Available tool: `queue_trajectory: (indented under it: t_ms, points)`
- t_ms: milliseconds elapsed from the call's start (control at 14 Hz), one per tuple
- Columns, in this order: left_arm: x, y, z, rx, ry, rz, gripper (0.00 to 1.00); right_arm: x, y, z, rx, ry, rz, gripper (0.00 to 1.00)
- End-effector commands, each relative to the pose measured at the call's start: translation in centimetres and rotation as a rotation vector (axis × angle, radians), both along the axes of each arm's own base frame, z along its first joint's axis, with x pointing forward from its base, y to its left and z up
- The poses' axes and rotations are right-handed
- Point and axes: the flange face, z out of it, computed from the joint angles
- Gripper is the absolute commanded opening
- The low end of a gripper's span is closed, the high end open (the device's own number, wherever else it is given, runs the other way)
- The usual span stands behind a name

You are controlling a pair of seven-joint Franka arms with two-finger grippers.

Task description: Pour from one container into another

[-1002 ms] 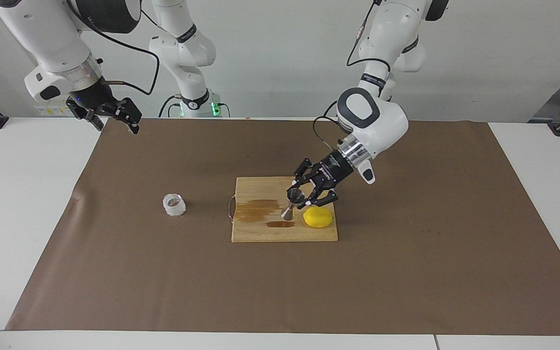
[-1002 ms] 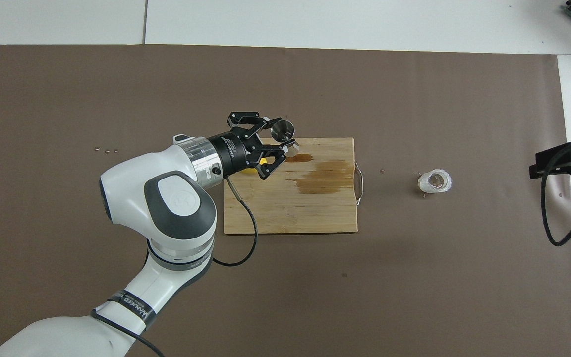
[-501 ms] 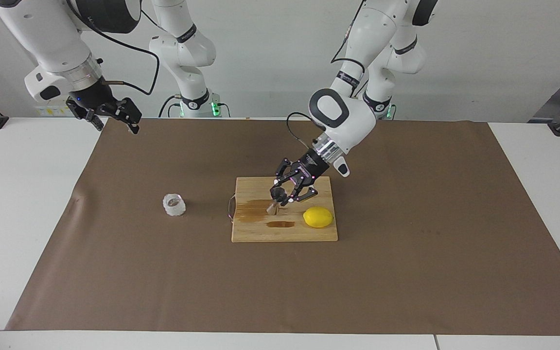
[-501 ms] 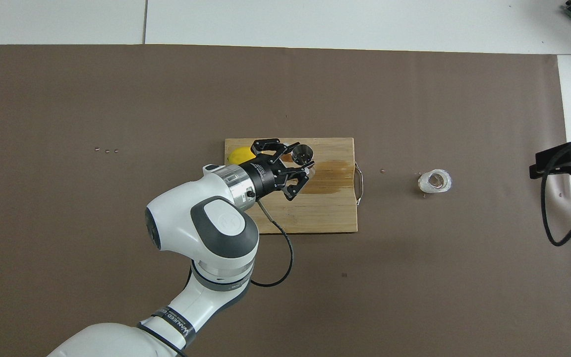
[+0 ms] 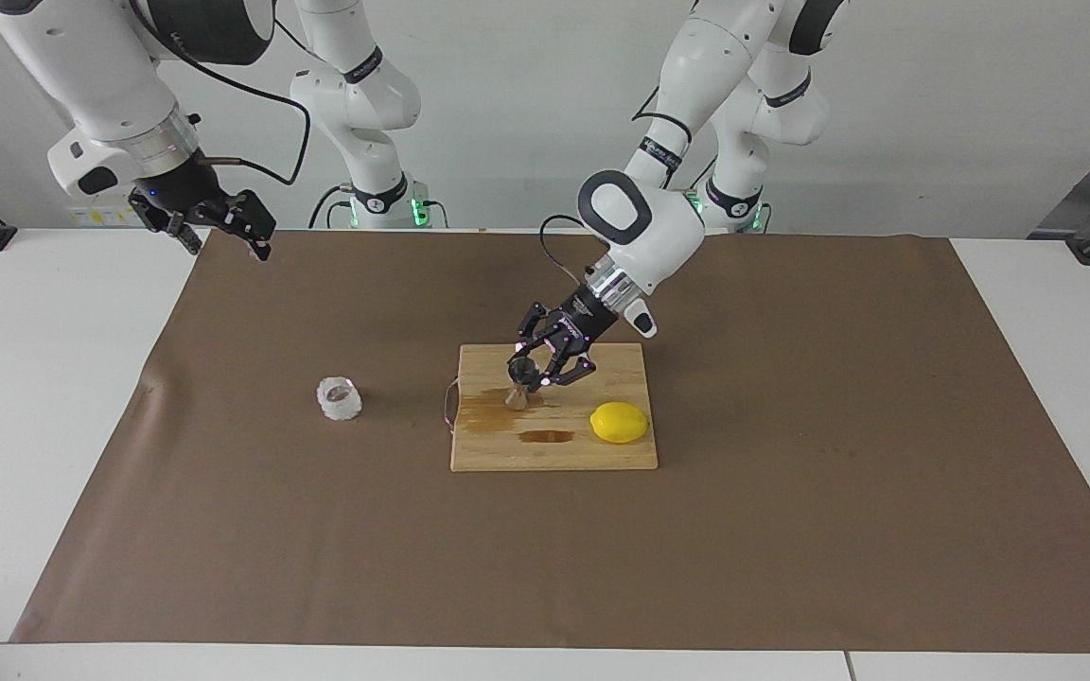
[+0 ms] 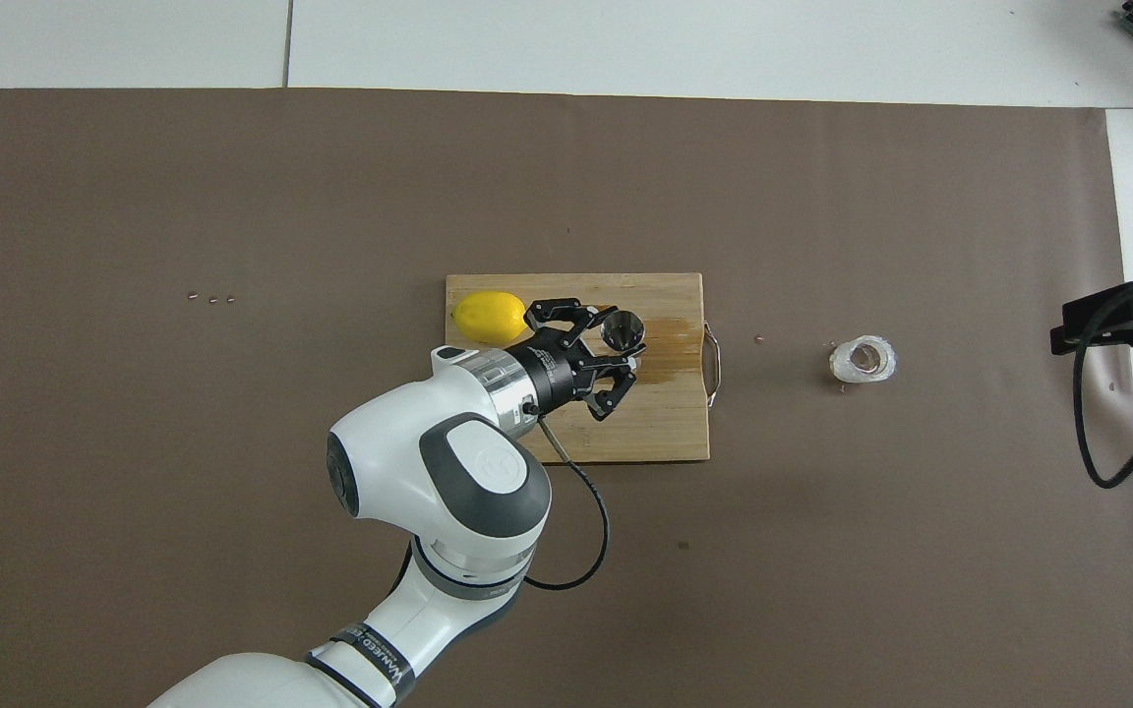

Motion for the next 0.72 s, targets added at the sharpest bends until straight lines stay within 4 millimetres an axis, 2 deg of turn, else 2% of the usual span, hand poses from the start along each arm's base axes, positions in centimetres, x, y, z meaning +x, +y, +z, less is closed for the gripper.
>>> queue_trajectory:
  t_ms: [0,573,644]
  points:
    - [-0.2,-0.5,0.0,0.011,-0.005,0.024,0.00,-0.3,0.0,0.4,0.016,0.005,-0.006,1.00]
    - [-1.0,-1.5,-0.8,0.045,-0.012,0.018,0.01,-0.3,0.0,0.4,0.016,0.005,-0.006,1.00]
    - [-1.2,-1.7,-0.8,0.044,-0.012,0.015,0.04,-0.3,0.0,0.4,0.016,0.005,-0.006,1.00]
